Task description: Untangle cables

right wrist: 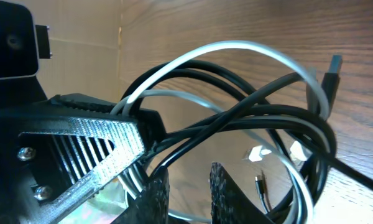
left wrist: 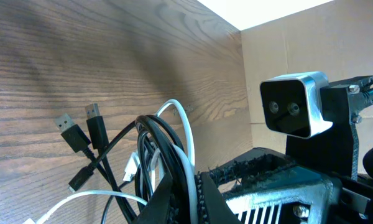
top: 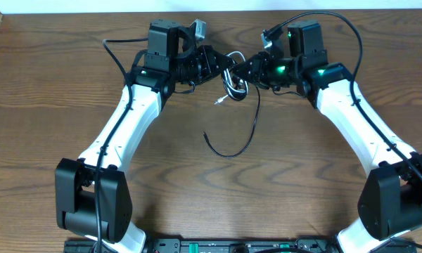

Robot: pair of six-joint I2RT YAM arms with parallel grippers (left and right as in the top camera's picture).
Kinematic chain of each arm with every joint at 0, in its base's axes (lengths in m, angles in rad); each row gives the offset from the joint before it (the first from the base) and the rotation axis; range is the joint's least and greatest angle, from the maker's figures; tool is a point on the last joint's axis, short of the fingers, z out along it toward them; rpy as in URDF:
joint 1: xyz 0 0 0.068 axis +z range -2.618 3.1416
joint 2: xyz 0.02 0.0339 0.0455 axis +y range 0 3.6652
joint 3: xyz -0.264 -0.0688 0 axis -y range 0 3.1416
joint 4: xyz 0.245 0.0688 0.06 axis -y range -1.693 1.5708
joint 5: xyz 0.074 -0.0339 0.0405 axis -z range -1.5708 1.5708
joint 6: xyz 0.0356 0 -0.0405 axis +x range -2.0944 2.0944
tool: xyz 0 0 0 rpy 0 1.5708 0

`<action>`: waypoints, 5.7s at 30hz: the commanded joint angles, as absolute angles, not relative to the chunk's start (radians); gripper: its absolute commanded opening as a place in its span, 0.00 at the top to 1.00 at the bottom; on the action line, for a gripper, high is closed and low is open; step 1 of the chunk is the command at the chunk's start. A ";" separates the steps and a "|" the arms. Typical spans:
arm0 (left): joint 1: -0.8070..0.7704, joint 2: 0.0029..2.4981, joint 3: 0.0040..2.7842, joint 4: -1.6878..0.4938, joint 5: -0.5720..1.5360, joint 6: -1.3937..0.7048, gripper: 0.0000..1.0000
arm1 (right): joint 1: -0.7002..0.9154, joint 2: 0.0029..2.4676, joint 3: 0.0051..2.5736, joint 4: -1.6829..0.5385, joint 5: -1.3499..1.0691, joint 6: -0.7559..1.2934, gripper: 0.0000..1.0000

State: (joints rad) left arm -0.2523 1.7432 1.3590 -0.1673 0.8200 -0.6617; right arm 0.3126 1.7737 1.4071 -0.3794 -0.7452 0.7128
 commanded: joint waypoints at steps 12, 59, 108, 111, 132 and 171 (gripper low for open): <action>-0.283 1.724 1.378 -0.177 0.819 -0.796 0.93 | 0.330 1.781 1.410 -0.337 -0.738 0.748 0.80; -0.170 1.724 1.378 -0.088 0.965 -0.750 0.93 | 0.288 1.906 1.410 -0.600 -0.401 0.369 0.83; -0.169 1.724 1.378 -0.243 0.698 -1.914 0.93 | 0.402 1.785 1.402 -0.587 -0.327 -0.249 0.47; -0.169 1.724 1.378 -0.243 0.698 -1.913 0.93 | 0.402 1.825 1.402 -0.558 -0.313 -0.248 0.51; -0.168 1.724 1.378 -0.247 0.612 -1.912 0.93 | 0.275 1.707 1.402 -0.593 -0.545 0.029 0.99; -0.169 1.724 1.378 -0.355 0.678 -1.880 0.92 | 0.343 1.872 1.402 -0.543 -0.538 -0.331 0.30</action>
